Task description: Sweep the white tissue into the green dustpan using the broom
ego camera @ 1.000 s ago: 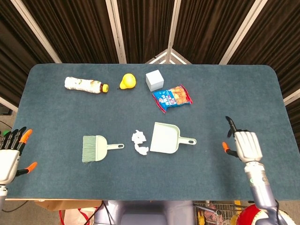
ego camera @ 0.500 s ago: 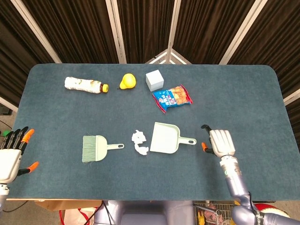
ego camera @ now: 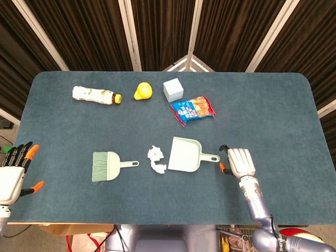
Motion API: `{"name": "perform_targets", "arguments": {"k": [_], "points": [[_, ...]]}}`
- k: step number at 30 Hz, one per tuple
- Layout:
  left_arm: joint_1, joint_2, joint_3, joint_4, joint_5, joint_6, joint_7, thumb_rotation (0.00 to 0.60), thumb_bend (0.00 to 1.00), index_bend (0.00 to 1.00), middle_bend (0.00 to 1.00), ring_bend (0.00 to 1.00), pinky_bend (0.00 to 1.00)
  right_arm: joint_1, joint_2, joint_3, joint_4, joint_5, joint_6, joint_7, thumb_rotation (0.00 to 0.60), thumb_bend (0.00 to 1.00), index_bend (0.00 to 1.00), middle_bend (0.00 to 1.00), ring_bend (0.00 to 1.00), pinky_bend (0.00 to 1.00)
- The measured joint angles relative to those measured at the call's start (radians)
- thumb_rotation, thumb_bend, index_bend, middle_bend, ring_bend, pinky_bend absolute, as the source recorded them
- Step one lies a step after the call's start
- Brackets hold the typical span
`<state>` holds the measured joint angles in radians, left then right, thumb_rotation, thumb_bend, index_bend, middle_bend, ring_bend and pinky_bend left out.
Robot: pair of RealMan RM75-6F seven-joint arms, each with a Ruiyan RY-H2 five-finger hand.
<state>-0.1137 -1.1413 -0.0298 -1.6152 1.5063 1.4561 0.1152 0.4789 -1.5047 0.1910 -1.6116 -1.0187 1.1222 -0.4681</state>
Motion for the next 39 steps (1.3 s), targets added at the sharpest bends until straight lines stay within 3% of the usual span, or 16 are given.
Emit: {"name": "perform_targets", "arguments": {"k": [11,19,27,30,33,36,39], "points": [[-0.001,0.0,-0.001,-0.001,-0.003,-0.001,0.004,0.6,0.0,0.0,0.0,0.0,0.0,0.013,-0.01,-0.003,0.057,0.024,-0.033,0.045,0.6,0.38,0.36,0.98,1.0,0.93],[-0.003,-0.003,-0.003,-0.002,-0.01,-0.003,0.008,0.6,0.0,0.0,0.0,0.0,0.0,0.036,-0.137,-0.004,0.045,0.072,0.02,-0.059,0.6,0.38,0.36,0.98,1.0,0.93],[-0.003,-0.003,-0.003,-0.001,-0.01,-0.004,0.006,0.6,0.0,0.0,0.0,0.0,0.0,0.054,-0.178,0.003,0.061,0.08,0.037,-0.069,0.6,0.38,0.36,0.98,1.0,0.93],[-0.004,-0.003,-0.003,0.001,-0.01,-0.004,0.003,0.6,0.0,0.0,0.0,0.0,0.0,0.056,-0.186,0.007,0.077,0.089,0.038,-0.067,0.6,0.39,0.47,0.98,1.0,0.93],[-0.004,-0.003,-0.003,0.002,-0.011,-0.005,0.0,0.6,0.0,0.0,0.0,0.0,0.0,0.057,-0.191,0.007,0.086,0.093,0.039,-0.066,0.6,0.48,0.68,0.98,1.0,0.93],[-0.004,-0.003,-0.003,0.001,-0.013,-0.005,-0.002,0.6,0.0,0.0,0.0,0.0,0.0,0.056,-0.191,0.006,0.091,0.093,0.04,-0.063,0.6,0.52,0.77,0.98,1.0,0.93],[-0.003,-0.002,-0.003,-0.002,-0.013,-0.005,-0.001,0.6,0.0,0.0,0.0,0.0,0.0,0.055,-0.187,0.004,0.093,0.095,0.04,-0.063,0.6,0.53,0.8,0.98,1.0,0.93]]}}
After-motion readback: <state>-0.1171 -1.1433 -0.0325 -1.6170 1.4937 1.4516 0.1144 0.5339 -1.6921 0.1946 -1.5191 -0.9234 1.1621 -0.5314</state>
